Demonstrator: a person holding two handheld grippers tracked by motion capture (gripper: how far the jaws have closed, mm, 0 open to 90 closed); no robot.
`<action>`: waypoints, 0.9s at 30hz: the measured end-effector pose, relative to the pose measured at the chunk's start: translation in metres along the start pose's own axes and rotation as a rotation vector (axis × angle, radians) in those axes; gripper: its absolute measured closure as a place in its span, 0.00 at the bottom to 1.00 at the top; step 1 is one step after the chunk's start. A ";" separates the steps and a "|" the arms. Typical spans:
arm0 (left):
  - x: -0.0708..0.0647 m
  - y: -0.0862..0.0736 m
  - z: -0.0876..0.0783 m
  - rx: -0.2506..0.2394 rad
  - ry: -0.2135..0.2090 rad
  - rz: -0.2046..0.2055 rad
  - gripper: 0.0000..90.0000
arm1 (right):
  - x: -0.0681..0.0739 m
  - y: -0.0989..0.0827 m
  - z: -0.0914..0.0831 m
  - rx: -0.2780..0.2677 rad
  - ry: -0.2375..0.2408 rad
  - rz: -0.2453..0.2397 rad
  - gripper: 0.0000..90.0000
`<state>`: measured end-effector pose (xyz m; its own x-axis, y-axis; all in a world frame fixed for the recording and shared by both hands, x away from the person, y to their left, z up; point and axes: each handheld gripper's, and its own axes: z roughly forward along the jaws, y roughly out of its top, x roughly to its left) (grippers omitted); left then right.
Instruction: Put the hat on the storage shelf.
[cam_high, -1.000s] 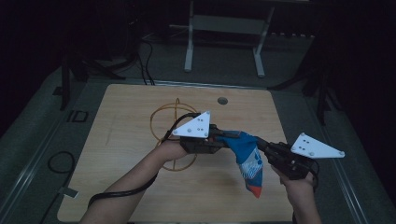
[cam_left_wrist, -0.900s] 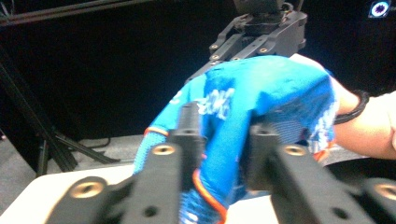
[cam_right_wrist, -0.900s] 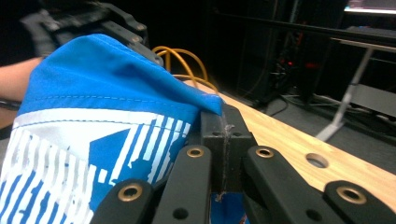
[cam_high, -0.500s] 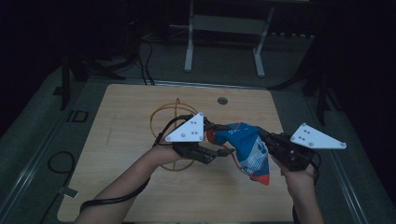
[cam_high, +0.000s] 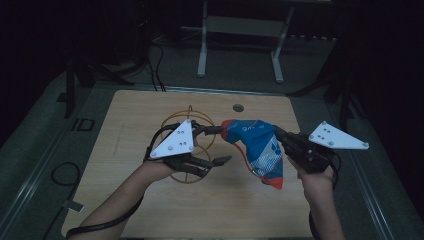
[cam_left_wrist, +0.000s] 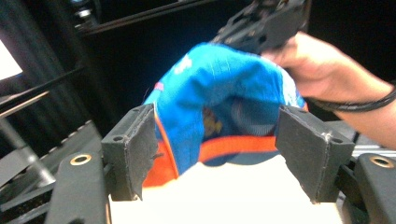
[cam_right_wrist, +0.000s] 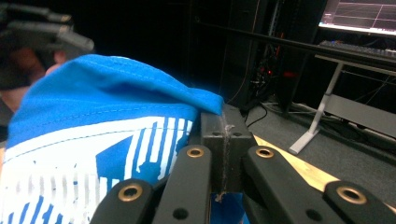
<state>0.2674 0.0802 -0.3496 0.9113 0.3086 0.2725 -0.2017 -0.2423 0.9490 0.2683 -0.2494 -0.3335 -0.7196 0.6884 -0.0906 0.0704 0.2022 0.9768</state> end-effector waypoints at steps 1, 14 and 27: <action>0.000 -0.003 -0.003 0.004 0.017 -0.007 0.33 | -0.001 0.002 0.002 -0.001 -0.006 -0.002 1.00; 0.007 -0.036 -0.048 0.042 0.208 -0.050 0.33 | -0.006 0.037 0.034 -0.027 -0.015 -0.002 1.00; 0.014 -0.086 -0.096 0.091 0.339 -0.200 0.14 | 0.012 0.063 0.087 0.000 0.048 -0.020 1.00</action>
<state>0.2634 0.1932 -0.4120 0.7564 0.6401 0.1350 0.0142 -0.2223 0.9749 0.3236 -0.1679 -0.2899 -0.7534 0.6498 -0.1009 0.0555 0.2156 0.9749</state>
